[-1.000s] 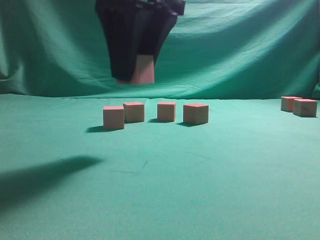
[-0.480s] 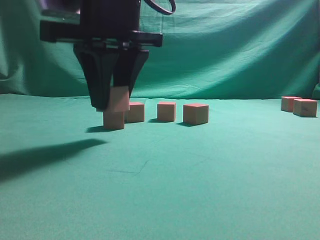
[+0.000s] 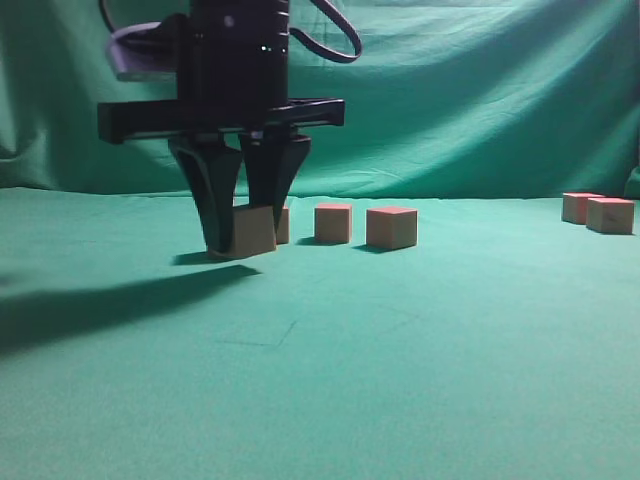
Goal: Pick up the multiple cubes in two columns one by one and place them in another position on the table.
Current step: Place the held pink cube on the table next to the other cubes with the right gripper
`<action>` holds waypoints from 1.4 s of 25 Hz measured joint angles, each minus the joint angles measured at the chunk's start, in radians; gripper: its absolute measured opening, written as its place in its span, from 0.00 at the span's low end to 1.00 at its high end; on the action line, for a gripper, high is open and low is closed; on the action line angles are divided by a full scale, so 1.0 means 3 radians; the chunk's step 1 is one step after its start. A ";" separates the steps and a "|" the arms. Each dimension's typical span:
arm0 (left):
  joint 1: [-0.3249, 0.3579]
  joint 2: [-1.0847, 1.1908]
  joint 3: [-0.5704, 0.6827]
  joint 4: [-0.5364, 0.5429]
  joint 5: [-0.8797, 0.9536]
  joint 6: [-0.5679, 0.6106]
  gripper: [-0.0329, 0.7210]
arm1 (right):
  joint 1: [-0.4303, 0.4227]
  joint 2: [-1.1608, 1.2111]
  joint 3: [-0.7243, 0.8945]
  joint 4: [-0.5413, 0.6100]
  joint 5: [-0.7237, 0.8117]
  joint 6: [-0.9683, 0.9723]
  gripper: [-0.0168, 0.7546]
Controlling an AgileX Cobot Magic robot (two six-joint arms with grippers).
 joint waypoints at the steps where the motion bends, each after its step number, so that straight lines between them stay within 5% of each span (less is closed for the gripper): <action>1: 0.0000 0.0000 0.0000 0.0000 0.0000 0.0000 0.04 | 0.0000 0.0006 0.0000 -0.0041 -0.0006 0.0049 0.37; 35: 0.0000 0.0000 0.0000 0.0000 0.0000 0.0000 0.04 | -0.0005 0.0086 0.0000 -0.0266 -0.0102 0.0743 0.37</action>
